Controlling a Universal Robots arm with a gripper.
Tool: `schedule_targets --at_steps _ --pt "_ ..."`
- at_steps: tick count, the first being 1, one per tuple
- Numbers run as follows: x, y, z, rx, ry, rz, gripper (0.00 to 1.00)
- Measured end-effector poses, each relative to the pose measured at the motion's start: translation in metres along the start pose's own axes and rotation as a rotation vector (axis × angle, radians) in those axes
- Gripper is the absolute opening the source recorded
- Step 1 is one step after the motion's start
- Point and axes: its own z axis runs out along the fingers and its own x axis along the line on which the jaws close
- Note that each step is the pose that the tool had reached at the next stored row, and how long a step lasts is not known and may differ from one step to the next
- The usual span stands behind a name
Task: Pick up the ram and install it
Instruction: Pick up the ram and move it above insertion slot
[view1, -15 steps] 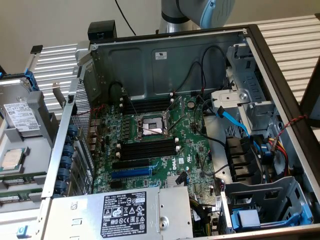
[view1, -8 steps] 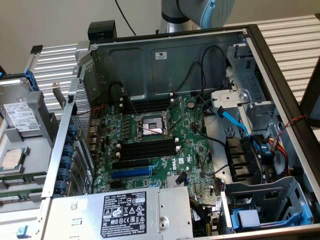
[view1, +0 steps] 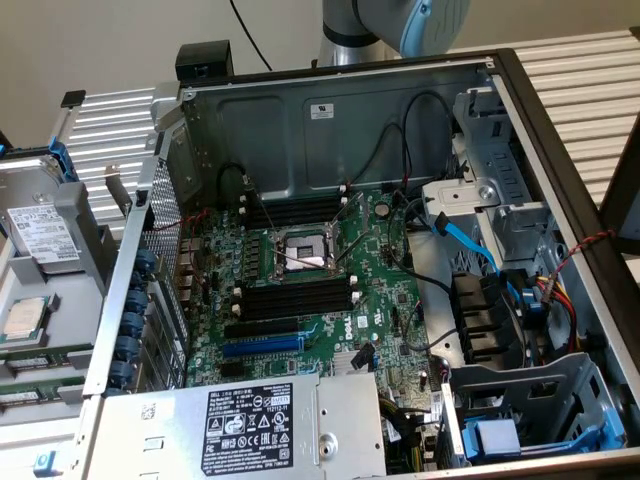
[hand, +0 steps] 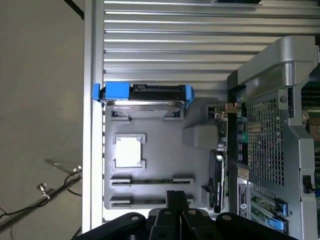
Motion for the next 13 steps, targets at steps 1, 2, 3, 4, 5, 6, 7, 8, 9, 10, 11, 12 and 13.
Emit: schedule_targets --at_steps 1,2,3,4,5,6,7,8,9,10,11,12,13 --pt "0.0 0.0 0.0001 -0.0013 0.0015 -0.018 0.11" --pt "0.0 0.0 0.0001 -0.0026 0.0029 -0.036 0.11" --pt "0.0 0.0 0.0003 -0.0039 0.0044 -0.055 0.11" --pt "0.0 -0.0001 0.0004 -0.0052 0.0057 -0.073 0.11" --pt "0.0 0.0 0.0005 -0.0065 0.0073 -0.09 0.11" --pt "0.0 -0.0001 0.0007 -0.0078 0.0087 -0.109 0.11" --pt "0.0001 -0.0001 0.0008 -0.009 0.0101 -0.127 0.11" --pt "0.0001 -0.0001 0.0009 -0.0102 0.0116 -0.146 0.11" --pt "0.0001 -0.0001 0.001 -0.0112 0.013 -0.164 0.11" --pt "0.0001 -0.0001 0.0011 -0.0122 0.0145 -0.182 0.11" --pt "0.0001 -0.0001 0.0012 -0.0132 0.0161 -0.199 0.11" --pt "0.0001 -0.0001 0.0013 -0.0139 0.0177 -0.218 0.11" --pt "0.0001 -0.0001 0.0013 -0.0147 0.0194 -0.236 0.11"
